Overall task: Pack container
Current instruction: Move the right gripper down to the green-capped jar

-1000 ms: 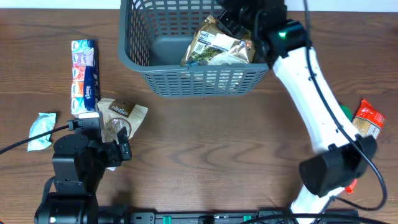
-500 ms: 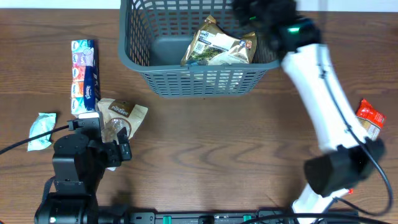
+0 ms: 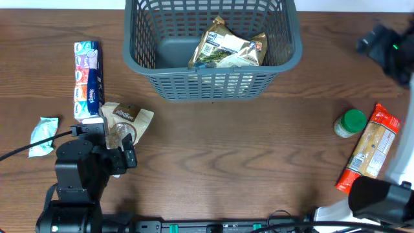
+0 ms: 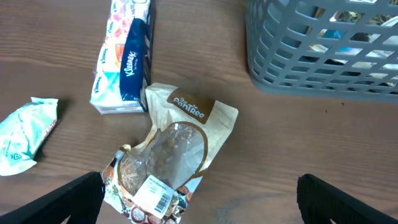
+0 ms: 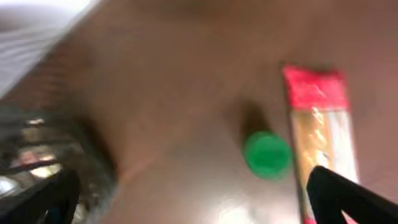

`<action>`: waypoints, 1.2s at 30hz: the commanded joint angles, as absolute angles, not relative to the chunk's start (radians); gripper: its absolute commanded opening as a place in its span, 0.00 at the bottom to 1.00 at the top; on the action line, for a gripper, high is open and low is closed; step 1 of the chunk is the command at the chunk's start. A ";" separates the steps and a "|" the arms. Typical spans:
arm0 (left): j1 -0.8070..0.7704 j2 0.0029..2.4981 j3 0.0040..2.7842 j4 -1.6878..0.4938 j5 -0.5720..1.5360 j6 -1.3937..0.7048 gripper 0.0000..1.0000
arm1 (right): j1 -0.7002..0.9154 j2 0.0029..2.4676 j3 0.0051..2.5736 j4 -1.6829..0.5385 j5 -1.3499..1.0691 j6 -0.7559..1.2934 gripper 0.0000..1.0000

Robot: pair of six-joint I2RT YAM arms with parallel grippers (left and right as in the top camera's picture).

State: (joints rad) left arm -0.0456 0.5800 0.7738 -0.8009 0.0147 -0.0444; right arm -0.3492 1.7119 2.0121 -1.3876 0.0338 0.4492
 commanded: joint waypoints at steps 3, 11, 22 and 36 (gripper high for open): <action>-0.039 0.580 0.791 -0.799 -0.001 -0.027 0.98 | -0.472 1.711 2.012 -1.519 0.034 0.538 0.99; -0.039 0.580 0.791 -0.799 -0.001 -0.027 0.98 | -0.510 1.713 1.864 -1.500 0.031 0.546 0.99; -0.039 0.580 0.791 -0.800 -0.001 -0.027 0.98 | -0.510 1.713 1.411 -1.143 0.026 0.546 0.99; -0.039 0.580 0.791 -0.807 -0.001 -0.027 0.98 | -0.509 1.713 1.166 -0.838 0.027 0.545 0.99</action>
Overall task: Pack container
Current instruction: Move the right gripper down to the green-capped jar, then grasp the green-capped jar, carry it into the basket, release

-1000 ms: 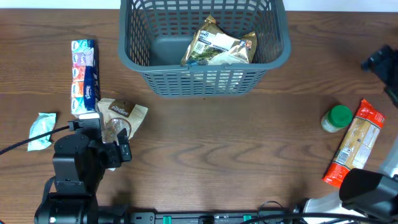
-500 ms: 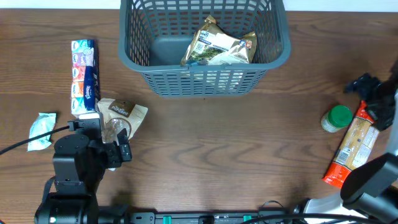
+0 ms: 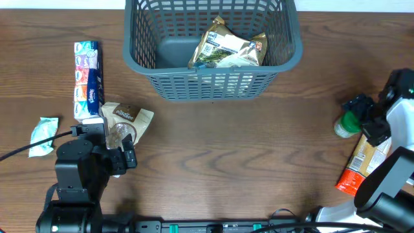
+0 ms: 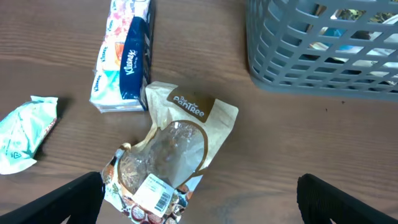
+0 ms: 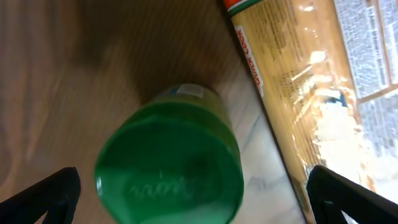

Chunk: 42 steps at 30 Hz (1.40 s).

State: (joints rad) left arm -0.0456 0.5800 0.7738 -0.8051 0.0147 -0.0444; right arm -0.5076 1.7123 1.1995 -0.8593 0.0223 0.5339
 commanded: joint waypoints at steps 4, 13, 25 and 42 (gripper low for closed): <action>-0.039 0.580 0.791 -0.807 -0.001 -0.028 0.98 | -0.509 1.714 1.113 -0.764 0.027 0.545 0.99; -0.039 0.580 0.791 -0.807 -0.001 -0.028 0.98 | -0.509 1.722 1.039 -0.625 0.026 0.533 0.95; -0.039 0.580 0.791 -0.807 -0.001 -0.028 0.98 | -0.509 1.770 1.035 -0.579 0.025 0.515 0.72; -0.039 0.580 0.791 -0.807 -0.001 -0.028 0.98 | -0.504 1.831 1.040 -0.568 0.018 0.500 0.01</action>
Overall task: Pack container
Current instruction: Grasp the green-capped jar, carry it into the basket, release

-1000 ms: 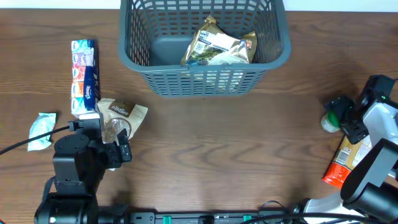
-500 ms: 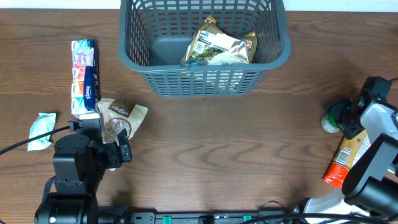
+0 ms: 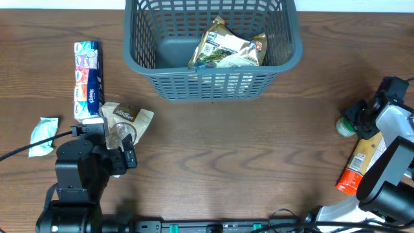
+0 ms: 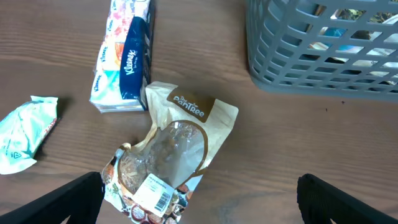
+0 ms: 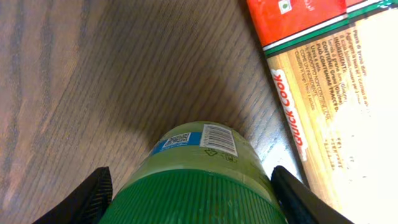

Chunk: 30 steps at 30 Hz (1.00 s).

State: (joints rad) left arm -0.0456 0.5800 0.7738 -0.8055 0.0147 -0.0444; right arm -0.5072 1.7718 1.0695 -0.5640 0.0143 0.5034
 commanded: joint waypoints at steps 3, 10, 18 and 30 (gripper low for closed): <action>-0.039 0.580 0.791 -0.807 -0.001 -0.028 0.98 | -0.482 1.818 1.084 -0.596 -0.017 0.458 0.01; -0.039 0.580 0.791 -0.807 -0.001 -0.028 0.98 | -0.377 1.773 1.408 -0.845 -0.030 0.356 0.01; -0.039 0.580 0.791 -0.807 -0.001 -0.028 0.98 | -0.226 1.773 1.983 -1.161 -0.023 0.274 0.01; -0.039 0.580 0.791 -0.807 -0.001 -0.027 0.98 | 0.143 1.773 2.343 -1.222 -0.082 -0.195 0.01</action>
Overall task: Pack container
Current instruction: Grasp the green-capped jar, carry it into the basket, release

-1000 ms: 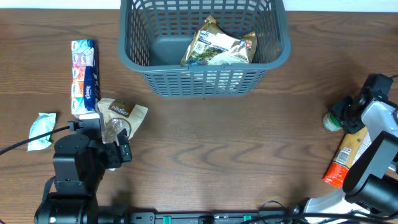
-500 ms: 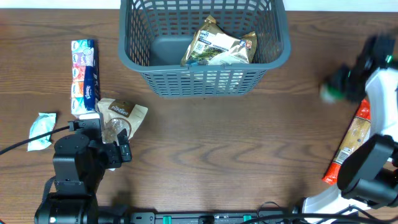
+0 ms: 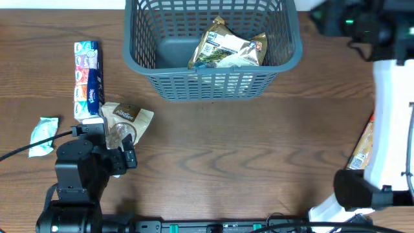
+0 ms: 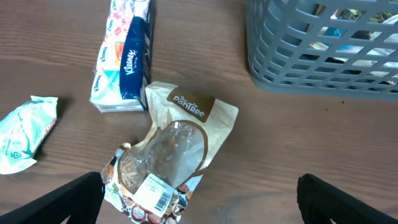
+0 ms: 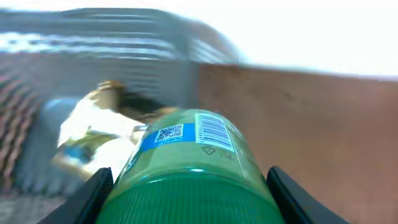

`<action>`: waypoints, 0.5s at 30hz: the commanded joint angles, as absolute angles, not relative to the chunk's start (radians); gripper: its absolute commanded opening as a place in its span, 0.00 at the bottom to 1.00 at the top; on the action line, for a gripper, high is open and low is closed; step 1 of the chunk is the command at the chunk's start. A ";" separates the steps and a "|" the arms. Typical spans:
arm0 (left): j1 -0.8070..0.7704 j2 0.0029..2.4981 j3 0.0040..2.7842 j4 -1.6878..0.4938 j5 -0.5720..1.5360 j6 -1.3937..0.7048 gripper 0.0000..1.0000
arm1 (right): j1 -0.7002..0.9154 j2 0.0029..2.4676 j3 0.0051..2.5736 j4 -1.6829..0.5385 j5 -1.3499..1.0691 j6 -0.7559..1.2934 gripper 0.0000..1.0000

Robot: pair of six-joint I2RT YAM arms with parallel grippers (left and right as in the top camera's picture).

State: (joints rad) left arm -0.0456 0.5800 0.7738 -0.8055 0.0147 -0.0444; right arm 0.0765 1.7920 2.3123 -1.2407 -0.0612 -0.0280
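Observation:
My right gripper (image 5: 193,186) is shut on a jar with a green lid (image 5: 193,165), held in the air. From overhead the right gripper (image 3: 339,19) shows as a dark blur just beyond the right rim of the grey basket (image 3: 213,87). The basket (image 5: 93,56) shows blurred in the right wrist view, with snack bags (image 3: 229,46) inside. My left gripper (image 4: 199,205) stands open above a brown PanTree bag (image 4: 174,155) lying on the table, with nothing between its fingers.
A Kleenex tissue pack (image 3: 87,81) lies left of the basket, and a small teal packet (image 3: 43,134) near the left edge. A pasta package (image 3: 363,152) lies at the right, partly hidden by the right arm. The table is brown wood (image 3: 246,162).
My right gripper was down at the table beside the pasta with the jar between its fingers. It now holds the jar up at the basket's right rim. The left arm has not moved.
My right gripper was first open, high at the far right, with the jar standing beside the pasta. Then it was open right over the jar, then down with its fingers around it. Now the jar is off the table and by the basket.

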 commanded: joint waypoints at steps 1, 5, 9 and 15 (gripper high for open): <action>-0.039 0.580 0.791 -0.807 -0.001 -0.028 0.99 | 0.170 1.774 2.343 -1.200 -0.082 -0.212 0.02; -0.039 0.580 0.791 -0.807 -0.001 -0.028 0.98 | 0.243 1.789 2.342 -1.122 -0.078 -0.239 0.01; -0.039 0.580 0.791 -0.807 -0.001 -0.027 0.98 | 0.282 1.850 2.342 -1.072 -0.066 -0.271 0.01; -0.039 0.580 0.791 -0.807 -0.001 -0.027 0.98 | 0.282 2.010 2.342 -1.085 -0.060 -0.270 0.01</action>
